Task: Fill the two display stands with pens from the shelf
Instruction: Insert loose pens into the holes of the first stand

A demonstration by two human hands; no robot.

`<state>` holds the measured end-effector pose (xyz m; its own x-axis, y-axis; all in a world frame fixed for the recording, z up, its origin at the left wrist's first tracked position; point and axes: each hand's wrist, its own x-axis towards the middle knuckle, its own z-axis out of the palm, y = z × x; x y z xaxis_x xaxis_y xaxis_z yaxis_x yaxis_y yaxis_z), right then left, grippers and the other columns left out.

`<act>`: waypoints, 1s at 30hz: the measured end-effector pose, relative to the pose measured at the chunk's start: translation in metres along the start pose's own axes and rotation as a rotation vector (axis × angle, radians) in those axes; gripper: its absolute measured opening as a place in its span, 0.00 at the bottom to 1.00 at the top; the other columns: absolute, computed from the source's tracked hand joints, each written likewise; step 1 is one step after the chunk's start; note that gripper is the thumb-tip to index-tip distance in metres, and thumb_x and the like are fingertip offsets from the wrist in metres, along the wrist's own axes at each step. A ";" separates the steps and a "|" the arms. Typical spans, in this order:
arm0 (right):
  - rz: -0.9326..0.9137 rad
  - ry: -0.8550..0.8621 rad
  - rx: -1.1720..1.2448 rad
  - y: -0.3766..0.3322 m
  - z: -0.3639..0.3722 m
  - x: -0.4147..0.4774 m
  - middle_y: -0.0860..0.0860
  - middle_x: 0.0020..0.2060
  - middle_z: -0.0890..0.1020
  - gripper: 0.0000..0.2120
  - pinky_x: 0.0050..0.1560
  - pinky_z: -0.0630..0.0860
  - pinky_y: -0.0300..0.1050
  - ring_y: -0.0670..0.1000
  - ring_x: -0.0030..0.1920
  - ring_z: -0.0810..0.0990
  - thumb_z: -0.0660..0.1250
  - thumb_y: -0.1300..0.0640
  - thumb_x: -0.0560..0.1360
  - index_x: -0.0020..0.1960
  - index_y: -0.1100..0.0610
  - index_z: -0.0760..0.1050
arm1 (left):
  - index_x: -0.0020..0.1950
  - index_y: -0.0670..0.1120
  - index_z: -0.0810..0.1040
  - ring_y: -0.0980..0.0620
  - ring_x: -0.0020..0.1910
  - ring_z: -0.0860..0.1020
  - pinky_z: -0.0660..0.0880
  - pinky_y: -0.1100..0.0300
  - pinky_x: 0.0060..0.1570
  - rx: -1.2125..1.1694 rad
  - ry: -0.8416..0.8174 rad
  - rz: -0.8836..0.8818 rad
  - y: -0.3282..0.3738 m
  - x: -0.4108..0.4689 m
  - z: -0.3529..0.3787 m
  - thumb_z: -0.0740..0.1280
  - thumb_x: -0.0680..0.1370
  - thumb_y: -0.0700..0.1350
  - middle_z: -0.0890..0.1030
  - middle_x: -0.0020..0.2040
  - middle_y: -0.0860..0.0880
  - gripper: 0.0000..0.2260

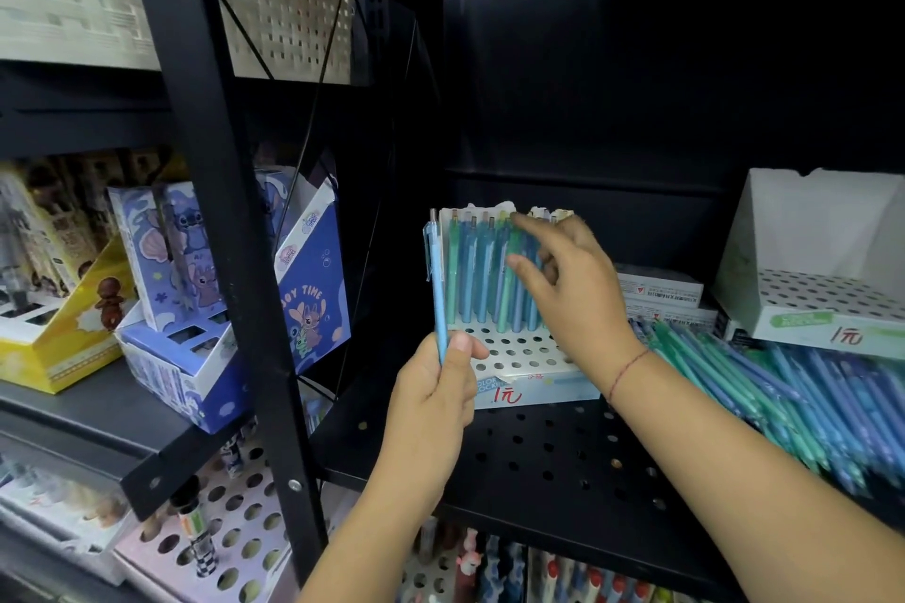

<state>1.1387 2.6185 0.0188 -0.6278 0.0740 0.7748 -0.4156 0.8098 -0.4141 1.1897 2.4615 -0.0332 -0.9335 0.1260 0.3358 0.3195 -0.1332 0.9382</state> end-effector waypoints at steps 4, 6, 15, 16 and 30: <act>0.104 -0.056 0.349 -0.020 -0.010 -0.001 0.48 0.46 0.76 0.17 0.43 0.75 0.38 0.45 0.37 0.74 0.66 0.52 0.77 0.66 0.48 0.72 | 0.46 0.46 0.77 0.58 0.25 0.59 0.59 0.67 0.25 0.030 -0.052 -0.006 0.000 0.000 0.001 0.57 0.79 0.54 0.61 0.26 0.56 0.15; 0.206 -0.254 0.636 -0.032 -0.015 -0.002 0.51 0.45 0.81 0.15 0.35 0.75 0.40 0.48 0.35 0.77 0.65 0.51 0.78 0.64 0.50 0.73 | 0.46 0.49 0.79 0.58 0.26 0.59 0.59 0.65 0.26 0.047 -0.077 -0.008 -0.002 0.000 0.001 0.57 0.79 0.55 0.61 0.27 0.56 0.14; 0.283 -0.208 0.831 -0.031 -0.020 0.004 0.52 0.35 0.83 0.11 0.30 0.74 0.38 0.46 0.30 0.75 0.62 0.63 0.79 0.60 0.56 0.73 | 0.50 0.57 0.77 0.60 0.28 0.69 0.67 0.64 0.33 0.228 -0.008 0.087 -0.003 -0.002 0.003 0.60 0.76 0.59 0.73 0.31 0.56 0.11; 0.278 -0.119 0.801 -0.028 -0.022 0.007 0.52 0.35 0.83 0.11 0.30 0.74 0.39 0.47 0.30 0.75 0.62 0.62 0.79 0.61 0.54 0.71 | 0.51 0.57 0.76 0.60 0.30 0.70 0.70 0.63 0.35 0.232 0.031 0.099 -0.003 -0.002 0.002 0.61 0.77 0.57 0.74 0.34 0.54 0.08; 0.021 0.001 0.211 -0.011 0.002 -0.001 0.54 0.36 0.77 0.22 0.41 0.78 0.56 0.54 0.36 0.79 0.61 0.58 0.80 0.73 0.50 0.61 | 0.75 0.54 0.62 0.60 0.50 0.72 0.71 0.64 0.48 0.499 0.079 -0.088 -0.009 0.016 -0.008 0.64 0.79 0.50 0.67 0.58 0.55 0.24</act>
<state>1.1422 2.6077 0.0220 -0.6373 0.0901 0.7654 -0.5310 0.6684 -0.5208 1.1708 2.4565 -0.0374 -0.9637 0.0387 0.2643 0.2600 0.3627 0.8949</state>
